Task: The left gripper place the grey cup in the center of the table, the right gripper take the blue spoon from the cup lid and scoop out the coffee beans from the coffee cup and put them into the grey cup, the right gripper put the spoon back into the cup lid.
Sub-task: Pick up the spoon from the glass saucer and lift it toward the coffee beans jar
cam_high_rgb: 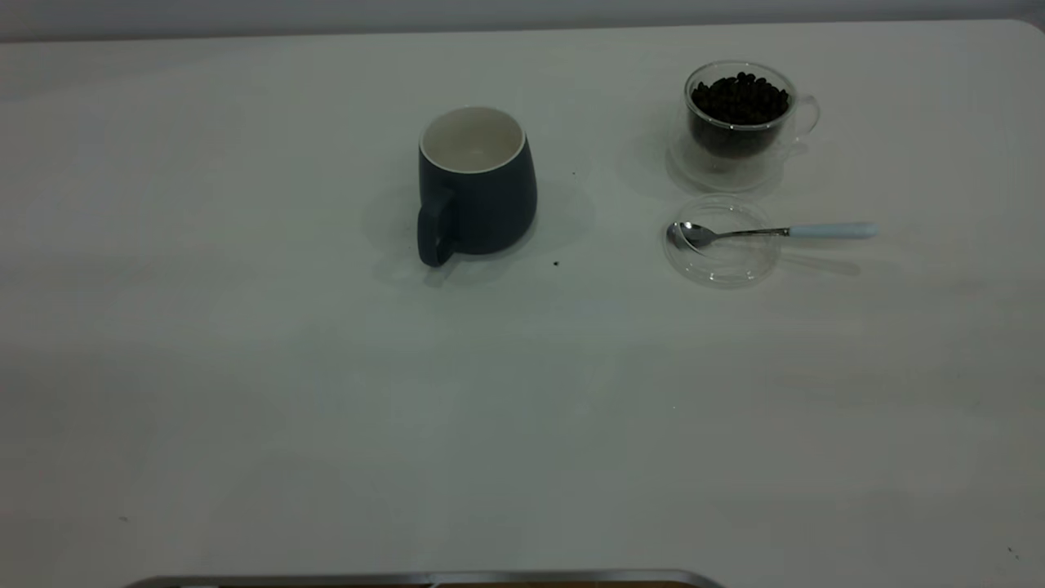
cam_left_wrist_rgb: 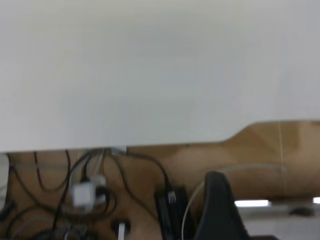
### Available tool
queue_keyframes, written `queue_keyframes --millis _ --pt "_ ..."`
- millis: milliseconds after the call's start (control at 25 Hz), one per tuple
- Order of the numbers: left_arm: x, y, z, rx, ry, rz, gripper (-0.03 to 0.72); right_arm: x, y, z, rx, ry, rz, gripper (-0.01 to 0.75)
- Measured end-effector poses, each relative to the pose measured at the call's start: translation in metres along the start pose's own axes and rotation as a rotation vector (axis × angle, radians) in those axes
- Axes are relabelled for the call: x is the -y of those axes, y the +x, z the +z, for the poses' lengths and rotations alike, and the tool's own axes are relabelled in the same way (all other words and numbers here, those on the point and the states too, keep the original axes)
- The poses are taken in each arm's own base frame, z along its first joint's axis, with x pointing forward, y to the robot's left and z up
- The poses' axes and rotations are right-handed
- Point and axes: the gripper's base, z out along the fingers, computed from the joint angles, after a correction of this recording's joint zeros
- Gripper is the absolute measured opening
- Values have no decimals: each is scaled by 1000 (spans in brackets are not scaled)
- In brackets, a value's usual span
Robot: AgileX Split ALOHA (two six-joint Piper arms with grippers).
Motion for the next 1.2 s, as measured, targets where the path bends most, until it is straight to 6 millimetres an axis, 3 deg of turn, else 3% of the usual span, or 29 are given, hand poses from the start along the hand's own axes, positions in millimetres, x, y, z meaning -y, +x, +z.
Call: queue_keyframes --millis 520,1200 --pt "-4 38 -26 313 16 -30 566 0 0 0 0 0 0 451" --pt "-4 40 -27 308 13 -34 568 0 0 0 0 0 0 451"
